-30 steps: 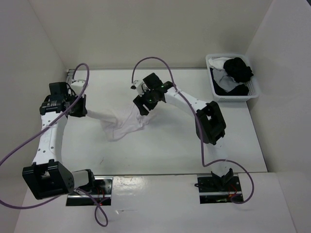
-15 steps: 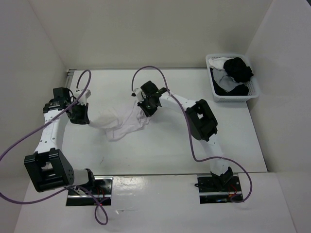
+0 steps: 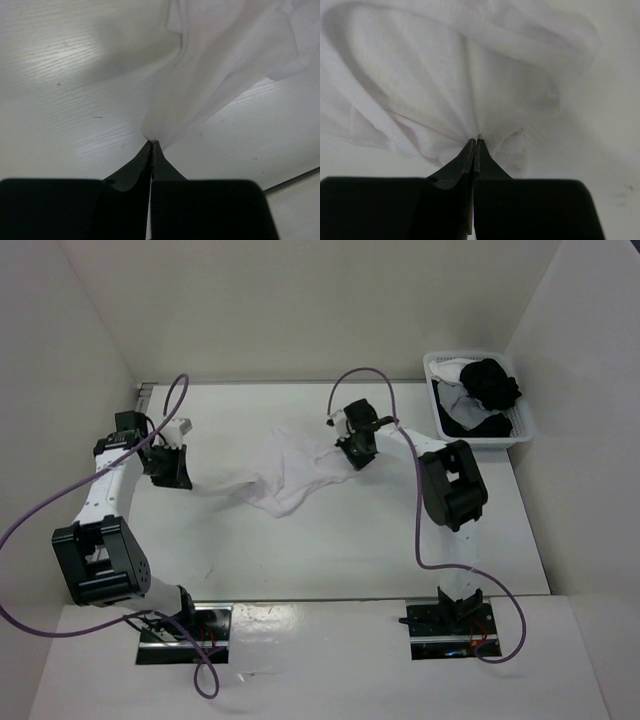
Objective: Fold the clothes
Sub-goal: Flatten the tank top out
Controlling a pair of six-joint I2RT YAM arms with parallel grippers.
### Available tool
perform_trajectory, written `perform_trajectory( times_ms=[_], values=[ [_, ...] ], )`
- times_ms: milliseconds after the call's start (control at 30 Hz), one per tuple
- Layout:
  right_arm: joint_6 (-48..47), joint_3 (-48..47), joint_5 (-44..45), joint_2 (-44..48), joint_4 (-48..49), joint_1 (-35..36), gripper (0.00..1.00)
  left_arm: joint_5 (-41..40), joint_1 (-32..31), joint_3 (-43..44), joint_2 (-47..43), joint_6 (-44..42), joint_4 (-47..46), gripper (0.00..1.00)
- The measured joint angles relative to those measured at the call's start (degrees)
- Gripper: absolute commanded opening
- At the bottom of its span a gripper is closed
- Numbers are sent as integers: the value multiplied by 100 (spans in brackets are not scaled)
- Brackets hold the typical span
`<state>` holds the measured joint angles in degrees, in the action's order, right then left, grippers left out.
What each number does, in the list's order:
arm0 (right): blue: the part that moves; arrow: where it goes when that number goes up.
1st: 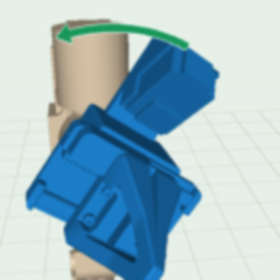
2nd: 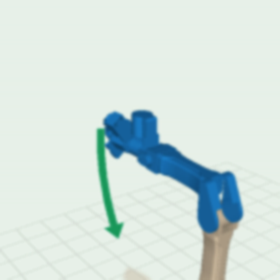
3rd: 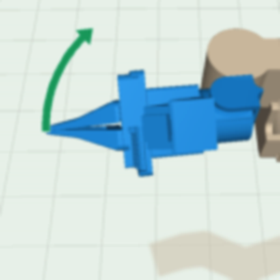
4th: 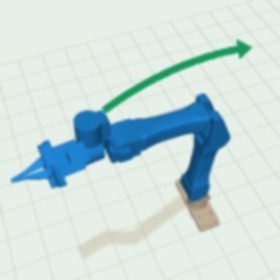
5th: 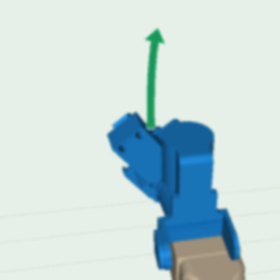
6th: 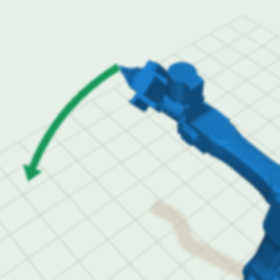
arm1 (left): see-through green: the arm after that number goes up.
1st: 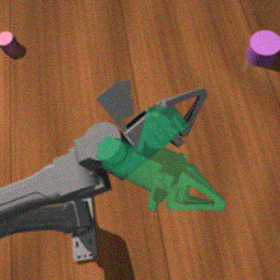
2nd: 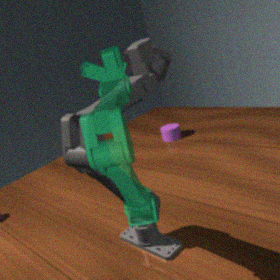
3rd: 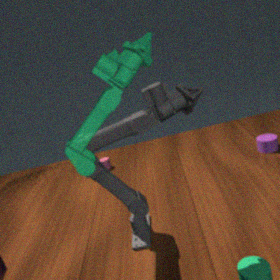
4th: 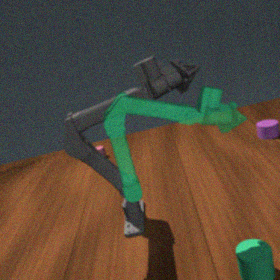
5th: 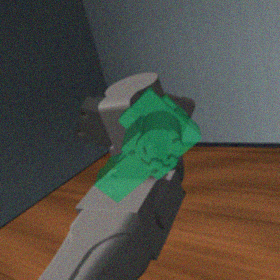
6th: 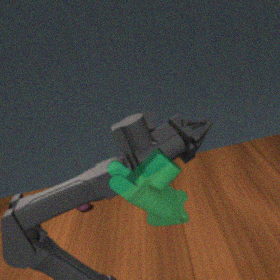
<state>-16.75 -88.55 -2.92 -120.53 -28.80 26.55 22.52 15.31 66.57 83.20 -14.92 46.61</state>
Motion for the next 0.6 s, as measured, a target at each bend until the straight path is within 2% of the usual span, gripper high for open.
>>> perform_trajectory(
  times_ms=[100,200,367,600],
  values=[
    [-160,544,256,450,-85,-389,0,48,-107,199,271,4,-22,0],
    [-306,1058,378,1003,-275,-479,0,111,-299,339,522,11,-31,0],
    [-529,1469,304,1681,-625,-297,0,173,-645,459,986,9,-28,0],
    [-938,1740,269,1801,-1191,116,0,149,-708,400,1069,-33,44,0]
  ],
)
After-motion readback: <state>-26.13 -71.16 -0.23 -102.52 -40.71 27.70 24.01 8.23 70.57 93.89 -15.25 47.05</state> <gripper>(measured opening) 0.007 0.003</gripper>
